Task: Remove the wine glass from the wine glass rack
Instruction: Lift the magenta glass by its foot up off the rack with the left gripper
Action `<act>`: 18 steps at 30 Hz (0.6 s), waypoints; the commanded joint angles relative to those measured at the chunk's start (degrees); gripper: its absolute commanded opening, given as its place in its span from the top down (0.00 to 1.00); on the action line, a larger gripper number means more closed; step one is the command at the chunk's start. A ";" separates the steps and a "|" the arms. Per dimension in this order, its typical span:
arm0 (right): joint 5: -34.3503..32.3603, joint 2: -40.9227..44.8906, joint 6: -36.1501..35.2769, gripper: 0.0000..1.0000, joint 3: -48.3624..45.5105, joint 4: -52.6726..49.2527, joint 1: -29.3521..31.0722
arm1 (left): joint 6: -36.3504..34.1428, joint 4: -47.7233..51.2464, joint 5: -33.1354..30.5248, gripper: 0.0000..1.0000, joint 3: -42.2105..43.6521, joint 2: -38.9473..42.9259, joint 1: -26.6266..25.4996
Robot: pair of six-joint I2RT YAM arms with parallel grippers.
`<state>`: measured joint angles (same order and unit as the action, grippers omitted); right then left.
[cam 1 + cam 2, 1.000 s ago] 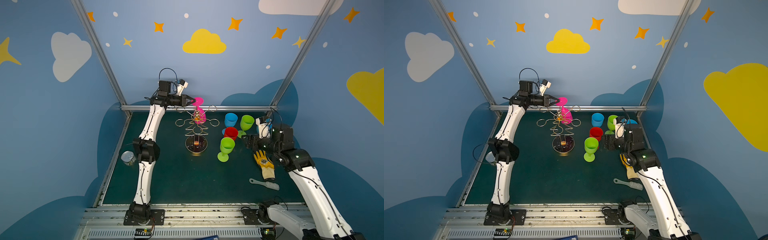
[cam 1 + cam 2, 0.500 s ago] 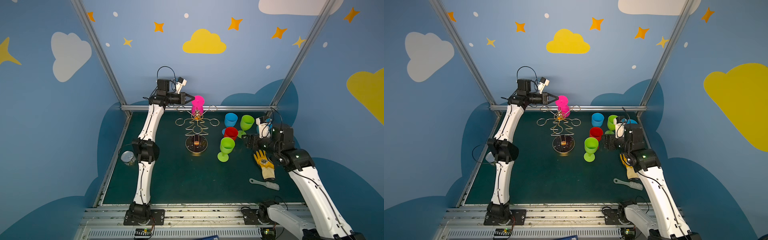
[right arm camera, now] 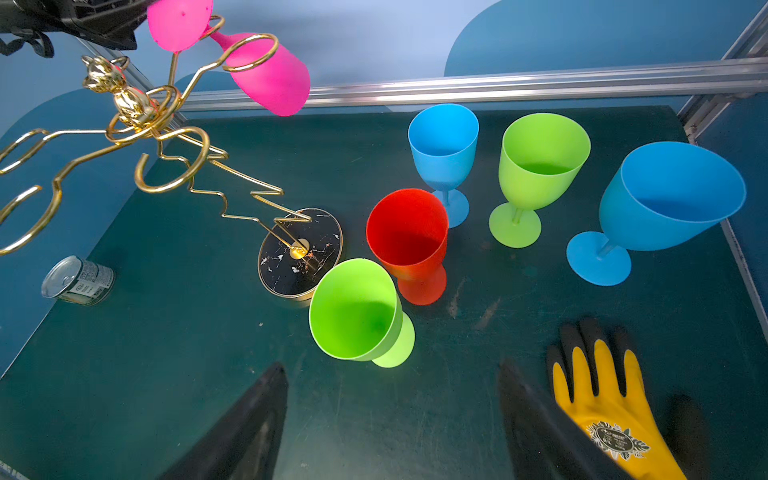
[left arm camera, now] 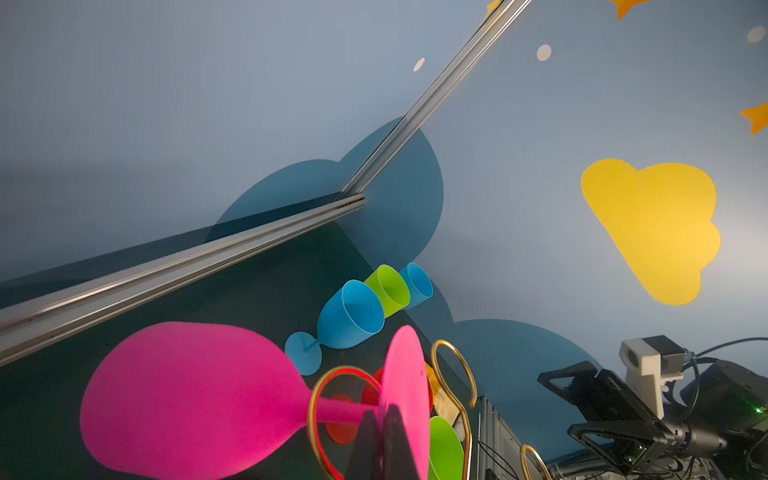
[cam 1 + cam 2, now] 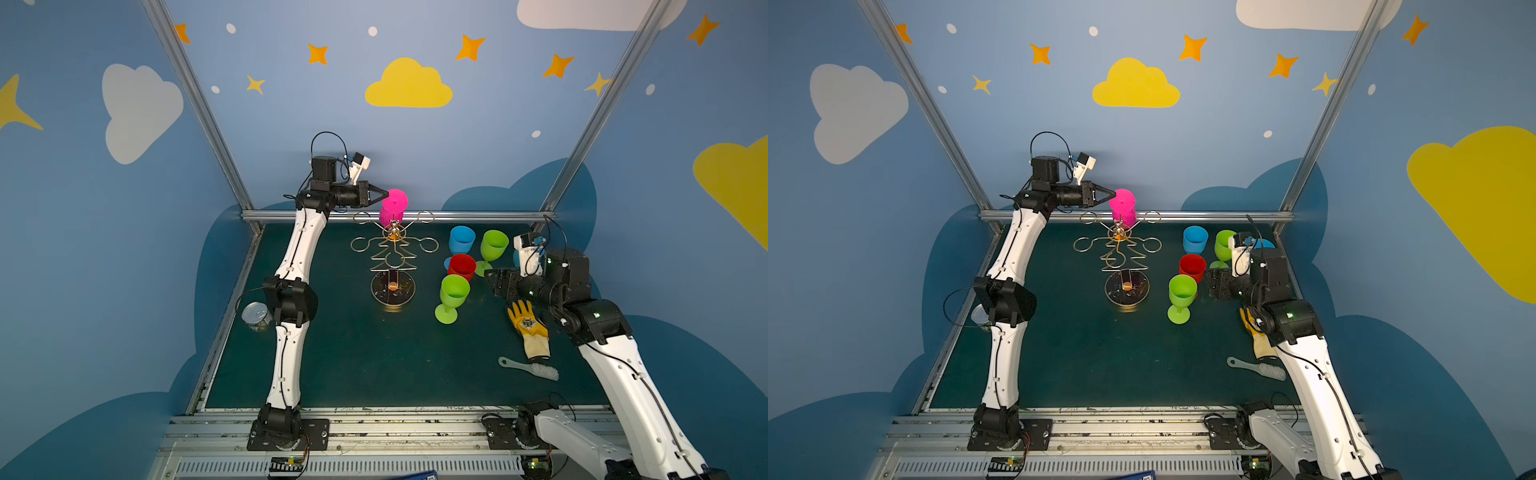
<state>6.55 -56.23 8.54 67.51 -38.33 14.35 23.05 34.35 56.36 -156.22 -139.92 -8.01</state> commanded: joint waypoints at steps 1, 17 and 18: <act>0.05 0.86 -0.15 0.22 -0.09 1.15 -0.27 | 2.42 -1.74 1.02 0.97 0.39 0.26 1.04; 0.33 2.08 0.25 0.22 -0.09 1.31 -0.30 | 8.60 -6.90 5.24 0.97 2.05 2.32 1.26; 0.31 2.23 0.25 0.22 -0.25 1.39 -0.33 | 8.90 -7.01 5.47 0.97 2.30 2.43 1.27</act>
<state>6.57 -55.00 8.67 67.51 -38.30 14.33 31.24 29.26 60.10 -154.61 -139.92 -6.85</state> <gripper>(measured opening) 0.784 0.048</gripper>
